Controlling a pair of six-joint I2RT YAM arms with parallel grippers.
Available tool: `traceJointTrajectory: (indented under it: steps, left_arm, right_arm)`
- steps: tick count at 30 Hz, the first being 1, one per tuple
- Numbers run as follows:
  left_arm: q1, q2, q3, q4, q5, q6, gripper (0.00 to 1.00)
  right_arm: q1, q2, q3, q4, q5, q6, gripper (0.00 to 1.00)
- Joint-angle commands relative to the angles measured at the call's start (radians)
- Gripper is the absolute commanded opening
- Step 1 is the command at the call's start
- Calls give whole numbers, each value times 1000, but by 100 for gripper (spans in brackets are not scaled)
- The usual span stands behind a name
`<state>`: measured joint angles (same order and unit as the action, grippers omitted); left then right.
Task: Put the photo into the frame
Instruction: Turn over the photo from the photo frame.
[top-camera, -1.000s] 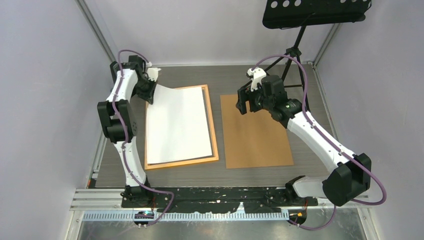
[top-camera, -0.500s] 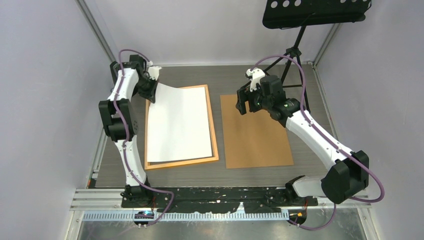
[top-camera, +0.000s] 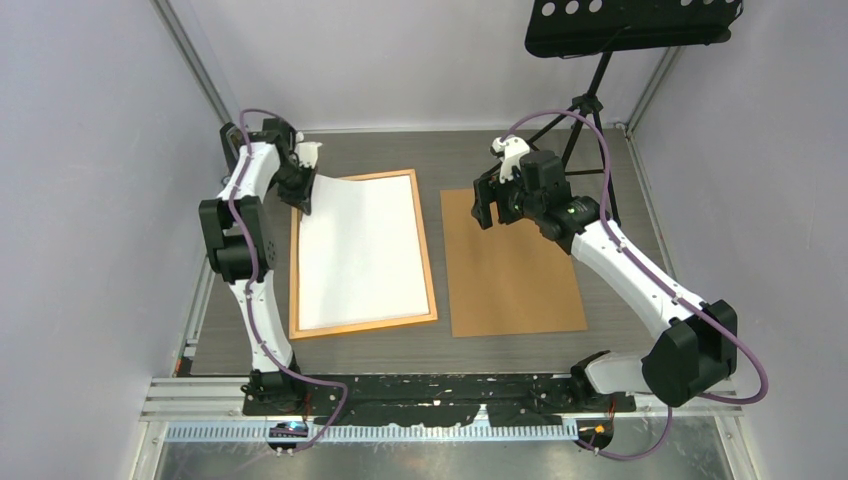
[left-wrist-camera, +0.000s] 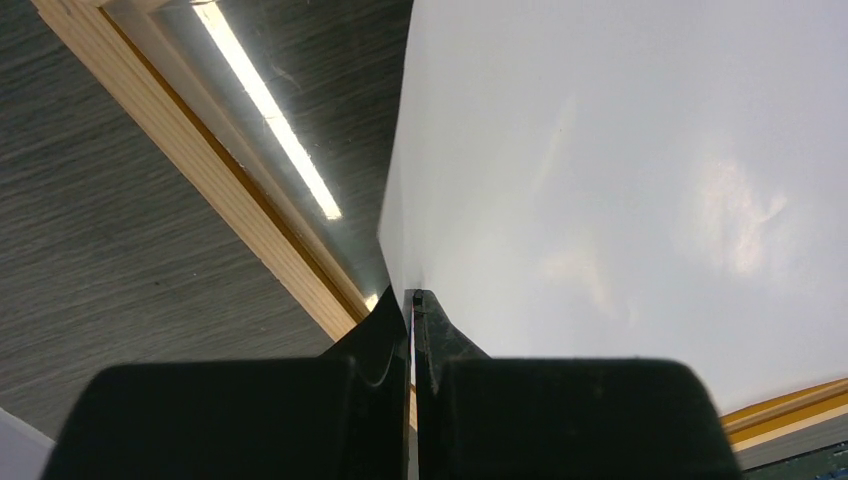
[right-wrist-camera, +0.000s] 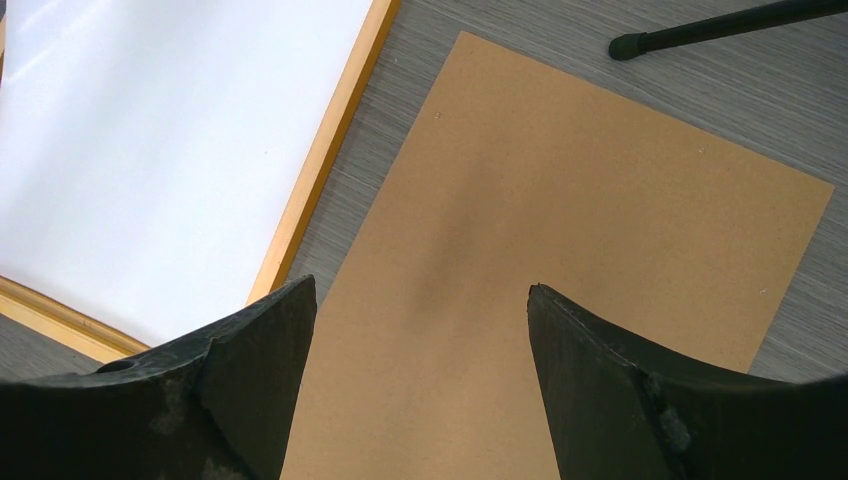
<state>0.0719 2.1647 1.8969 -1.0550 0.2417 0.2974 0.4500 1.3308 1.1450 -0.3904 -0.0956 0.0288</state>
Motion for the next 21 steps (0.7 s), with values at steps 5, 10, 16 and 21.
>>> traceJointTrajectory:
  steps: [5,10,16,21]
  left_arm:
    - [5,-47,-34,52,-32,-58,0]
    - [6,-44,-31,56,-36,-56,0]
    - [5,-39,-31,62,-43,-59,0]
    - [5,-30,-27,60,-53,-60,0]
  right_arm:
    - [-2,-17,0,41,4,-7,83]
    - [-2,-18,1,42,5,-7,83]
    - [-2,-16,1,42,3,-7,83]
    - [-2,-15,1,42,3,-7,83]
